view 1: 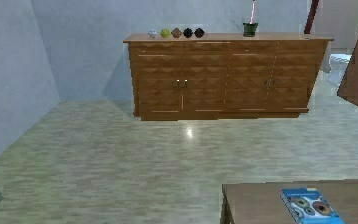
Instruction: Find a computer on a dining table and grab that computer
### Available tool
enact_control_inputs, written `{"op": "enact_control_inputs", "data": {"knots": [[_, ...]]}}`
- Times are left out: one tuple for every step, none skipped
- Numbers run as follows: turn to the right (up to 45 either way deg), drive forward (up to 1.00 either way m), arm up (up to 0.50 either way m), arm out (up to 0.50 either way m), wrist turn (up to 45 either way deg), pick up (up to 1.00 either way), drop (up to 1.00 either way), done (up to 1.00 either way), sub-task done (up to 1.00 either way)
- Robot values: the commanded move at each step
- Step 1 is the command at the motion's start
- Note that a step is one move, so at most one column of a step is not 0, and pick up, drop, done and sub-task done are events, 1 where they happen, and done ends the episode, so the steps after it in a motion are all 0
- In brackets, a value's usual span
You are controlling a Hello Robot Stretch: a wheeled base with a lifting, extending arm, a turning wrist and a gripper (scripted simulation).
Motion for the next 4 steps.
{"op": "enact_control_inputs", "data": {"knots": [[0.0,0.10,0.00,0.00,0.0,0.00,0.00,0.00,0.00],[-12.0,0.00,0.00,0.00,0.0,0.00,0.00,0.00,0.00],[0.0,0.00,0.50,0.00,0.0,0.00,0.00,0.00,0.00],[0.0,0.00,0.32,0.00,0.0,0.00,0.00,0.00,0.00]]}}
